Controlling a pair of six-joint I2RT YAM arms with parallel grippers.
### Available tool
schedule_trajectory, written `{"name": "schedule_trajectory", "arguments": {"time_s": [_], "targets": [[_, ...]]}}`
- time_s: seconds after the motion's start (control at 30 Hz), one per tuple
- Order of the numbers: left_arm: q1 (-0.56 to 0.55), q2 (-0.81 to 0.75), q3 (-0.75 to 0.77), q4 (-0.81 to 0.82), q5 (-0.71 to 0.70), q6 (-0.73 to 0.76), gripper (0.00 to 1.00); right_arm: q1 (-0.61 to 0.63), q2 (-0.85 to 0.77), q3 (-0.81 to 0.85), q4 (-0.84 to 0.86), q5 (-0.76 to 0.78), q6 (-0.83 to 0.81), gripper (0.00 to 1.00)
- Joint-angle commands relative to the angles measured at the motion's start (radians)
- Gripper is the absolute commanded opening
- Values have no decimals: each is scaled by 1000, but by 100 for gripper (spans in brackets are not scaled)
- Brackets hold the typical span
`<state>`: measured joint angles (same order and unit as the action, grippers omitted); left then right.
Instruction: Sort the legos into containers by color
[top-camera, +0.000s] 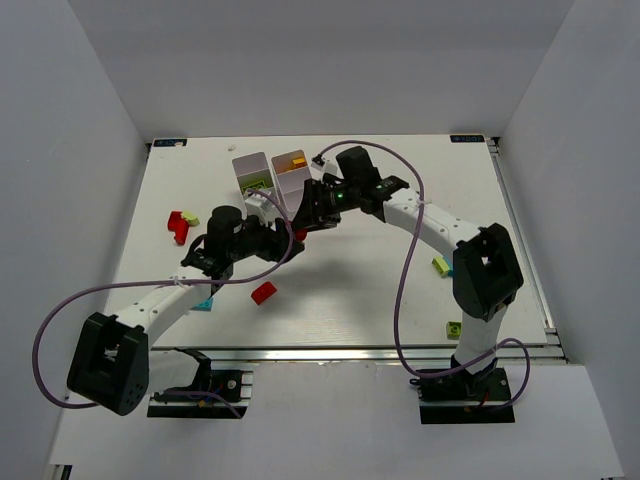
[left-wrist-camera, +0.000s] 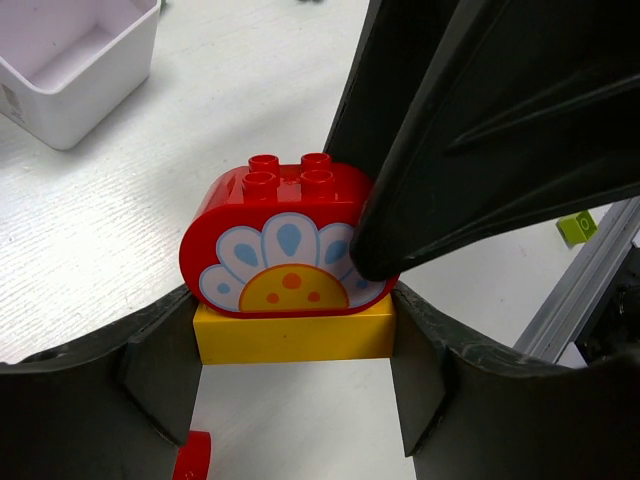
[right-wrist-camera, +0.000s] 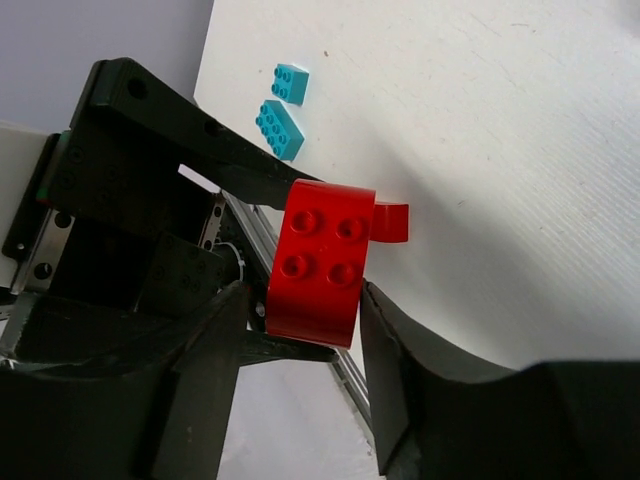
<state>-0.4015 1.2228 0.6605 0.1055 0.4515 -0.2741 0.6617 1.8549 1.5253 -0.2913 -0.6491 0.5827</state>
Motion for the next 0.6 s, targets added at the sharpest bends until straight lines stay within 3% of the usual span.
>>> {"name": "schedule_trajectory", "arguments": {"time_s": [0.0,0.07,0.17,0.33,0.57], "targets": [[-3,-14,47,26,-8,10,16,15,6,21,-8,-9,-17,52],[-3,-16,48,28,-11,10,16,19,13,29,-14,-7,-20,50],[-3,-16,44,26,-13,10,16,21,18,29,-8,-11,-18,38],[-3,-37,4,23,-13,6,16,10,27,33,47,-26,-20,1],[-3,-95,-84,5,-33,0,16,-71,41,148,164,-66,-23,0]]}}
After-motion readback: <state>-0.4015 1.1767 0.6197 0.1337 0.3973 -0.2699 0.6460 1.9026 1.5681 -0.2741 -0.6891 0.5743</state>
